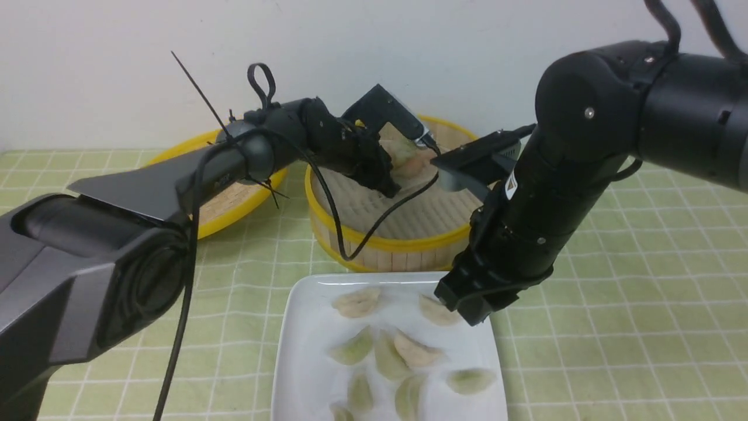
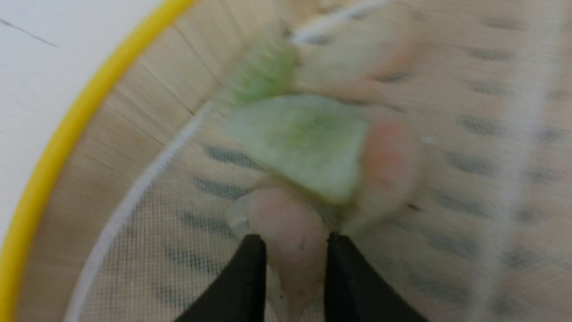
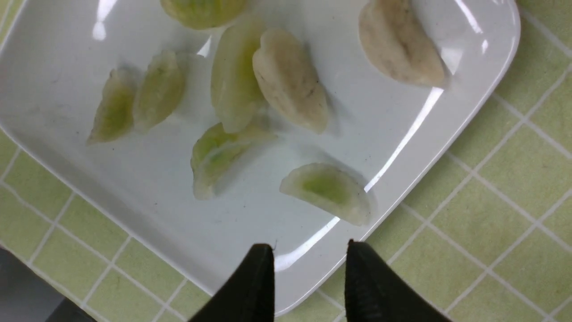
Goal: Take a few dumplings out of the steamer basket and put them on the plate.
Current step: Use the left arm to put the dumpling into the plate
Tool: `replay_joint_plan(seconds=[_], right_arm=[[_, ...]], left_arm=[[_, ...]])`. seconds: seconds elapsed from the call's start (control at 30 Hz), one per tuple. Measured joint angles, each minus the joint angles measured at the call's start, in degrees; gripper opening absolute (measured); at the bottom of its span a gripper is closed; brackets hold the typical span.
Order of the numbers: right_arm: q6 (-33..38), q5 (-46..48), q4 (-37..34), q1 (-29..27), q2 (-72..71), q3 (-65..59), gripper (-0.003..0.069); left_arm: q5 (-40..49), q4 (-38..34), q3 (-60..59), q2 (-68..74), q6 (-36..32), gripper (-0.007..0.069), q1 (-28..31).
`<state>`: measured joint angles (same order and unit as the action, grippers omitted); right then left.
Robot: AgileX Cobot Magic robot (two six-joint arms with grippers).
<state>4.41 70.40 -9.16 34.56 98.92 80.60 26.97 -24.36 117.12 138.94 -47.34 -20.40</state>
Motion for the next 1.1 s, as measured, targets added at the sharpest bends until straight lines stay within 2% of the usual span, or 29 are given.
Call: replay_joint_plan(seconds=[0.2,0.37,0.53,0.67,0.83,0.93,1.1], right_arm=[[0.0,0.02,3.28,0.0,-1.53,0.0,0.0211],[-0.04,0.08,4.49,0.0,-3.83,0.0,0.0211],[-0.35,0.27,5.5,0.0,-5.36,0.0,0.0211],[-1.89,0.35,9.16,-0.19,-5.94,0.0,0.0211],[-2.95,0.41,10.38,-1.62,-5.94,0.0,0.0211],[-3.09,0.46,9.5,-3.22,-5.94,0.0,0.0211],[-3.09,0.46,7.26,-3.78,-5.94,0.0,0.0211]], left_arm=[[11.18,0.33,0.06,-12.43,6.65,0.0145,3.2],[18.3,0.33,0.17,-18.15,7.42,0.0145,5.03],[30.66,-0.22,0.12,-20.29,8.05,0.0145,5.04],[41.05,-0.22,0.07,-22.31,10.64,0.0145,5.04],[43.49,-1.31,-0.78,-24.14,13.92,0.0145,5.04],[43.42,-1.33,-6.82,-27.08,17.72,0.0145,4.7],[43.21,-1.36,-28.9,-35.68,20.75,0.0145,2.46]])
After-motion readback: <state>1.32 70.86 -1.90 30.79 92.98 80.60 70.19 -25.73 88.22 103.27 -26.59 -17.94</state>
